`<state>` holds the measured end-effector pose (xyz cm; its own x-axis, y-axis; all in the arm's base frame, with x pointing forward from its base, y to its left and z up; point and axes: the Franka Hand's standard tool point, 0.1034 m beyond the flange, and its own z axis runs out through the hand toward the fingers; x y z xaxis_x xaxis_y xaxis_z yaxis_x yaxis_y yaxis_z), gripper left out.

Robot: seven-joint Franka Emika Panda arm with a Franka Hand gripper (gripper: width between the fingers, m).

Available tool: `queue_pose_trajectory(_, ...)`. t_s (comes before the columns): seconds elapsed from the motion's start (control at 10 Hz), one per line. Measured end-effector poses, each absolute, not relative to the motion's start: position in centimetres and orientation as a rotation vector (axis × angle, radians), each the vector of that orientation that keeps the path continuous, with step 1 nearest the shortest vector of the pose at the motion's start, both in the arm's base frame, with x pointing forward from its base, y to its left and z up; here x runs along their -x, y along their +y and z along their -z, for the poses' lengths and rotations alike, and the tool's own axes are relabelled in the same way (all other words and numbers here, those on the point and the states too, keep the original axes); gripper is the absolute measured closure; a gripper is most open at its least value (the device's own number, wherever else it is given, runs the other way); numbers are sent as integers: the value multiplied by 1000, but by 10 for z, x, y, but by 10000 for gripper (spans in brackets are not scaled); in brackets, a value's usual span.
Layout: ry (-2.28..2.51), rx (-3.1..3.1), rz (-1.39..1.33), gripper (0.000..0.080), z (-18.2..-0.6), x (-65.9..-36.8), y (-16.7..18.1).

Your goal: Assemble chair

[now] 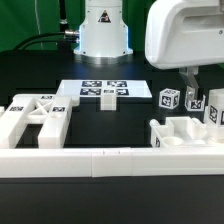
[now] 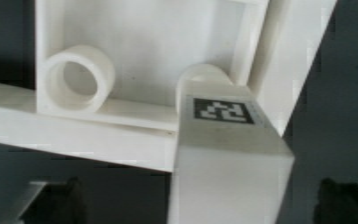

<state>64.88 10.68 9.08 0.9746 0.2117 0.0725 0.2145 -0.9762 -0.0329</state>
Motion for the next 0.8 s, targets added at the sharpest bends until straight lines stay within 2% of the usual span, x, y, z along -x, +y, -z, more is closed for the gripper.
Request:
queue_pose_trajectory(0.2, -331, 3081, 94, 150, -83, -646, 110)
queue_pose_trajectory(0.4, -334, 3081, 93, 150, -83, -646, 111)
queue_pose_trajectory(0.5, -334, 3081, 93, 251, -83, -646, 111)
queue_pose_trajectory(0.6, -334, 3081, 93, 386, -83, -646, 111)
queue_pose_trajectory(0.7, -334, 3081, 93, 386, -83, -646, 111)
queue_pose_trajectory(0.8, -328, 3081, 93, 514, -83, -646, 111)
